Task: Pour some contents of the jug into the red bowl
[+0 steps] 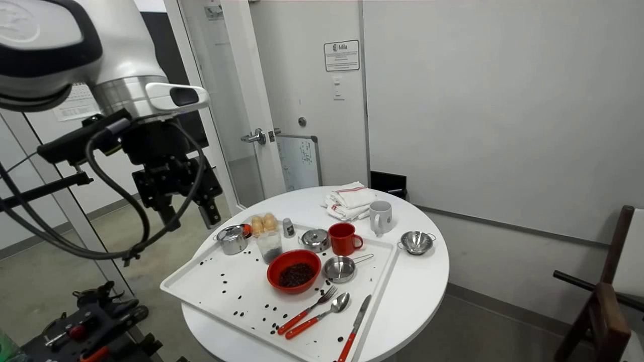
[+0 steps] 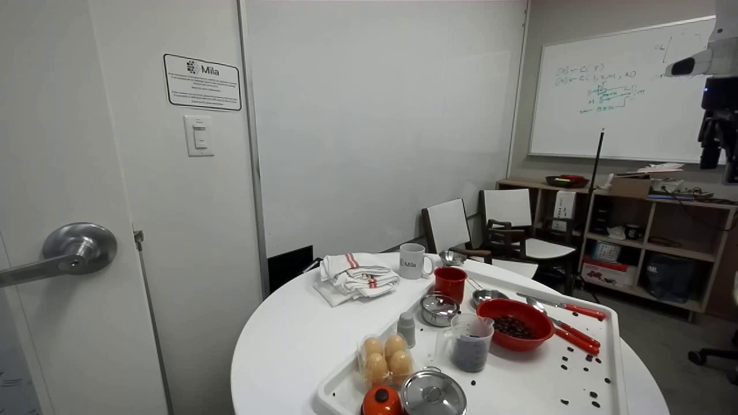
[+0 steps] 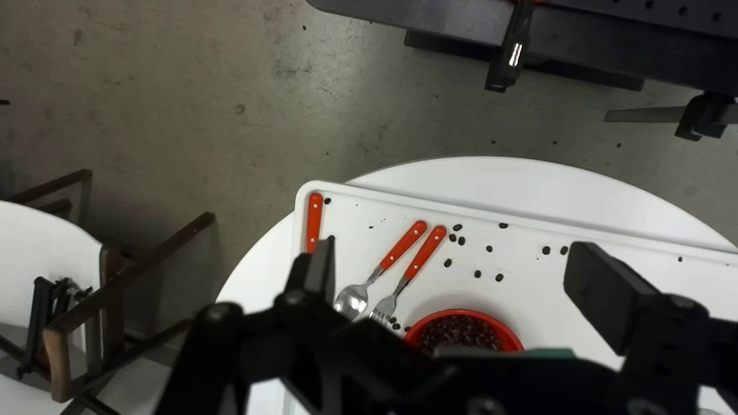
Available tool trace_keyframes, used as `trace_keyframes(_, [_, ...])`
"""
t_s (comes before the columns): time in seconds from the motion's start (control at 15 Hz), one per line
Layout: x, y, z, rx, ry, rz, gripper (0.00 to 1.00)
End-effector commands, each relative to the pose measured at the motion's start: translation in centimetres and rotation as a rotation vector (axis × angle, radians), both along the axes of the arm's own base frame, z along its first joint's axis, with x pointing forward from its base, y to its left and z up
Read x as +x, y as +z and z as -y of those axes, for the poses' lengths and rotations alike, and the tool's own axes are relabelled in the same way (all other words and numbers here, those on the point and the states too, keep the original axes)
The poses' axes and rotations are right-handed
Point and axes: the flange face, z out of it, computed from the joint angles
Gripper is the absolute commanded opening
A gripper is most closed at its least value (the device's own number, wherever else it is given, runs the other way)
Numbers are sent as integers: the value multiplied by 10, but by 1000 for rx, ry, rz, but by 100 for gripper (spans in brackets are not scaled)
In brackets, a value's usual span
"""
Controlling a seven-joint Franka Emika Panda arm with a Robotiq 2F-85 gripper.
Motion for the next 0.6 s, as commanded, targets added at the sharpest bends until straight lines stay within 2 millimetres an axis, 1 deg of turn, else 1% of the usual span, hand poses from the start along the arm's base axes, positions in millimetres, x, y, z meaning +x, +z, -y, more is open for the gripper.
trace_keyframes(0.0, [2, -1, -1, 0, 3, -5, 100])
trace_keyframes(0.07, [3, -1, -1, 0, 4, -8, 100])
trace_keyframes(0.13, [9, -5, -7, -32, -63, -18, 100])
trace_keyframes(0.2, [13, -7, -14, -42, -80, -21, 100])
trace_keyframes(0.53, [52, -26, -83, -123, -186, -10, 100])
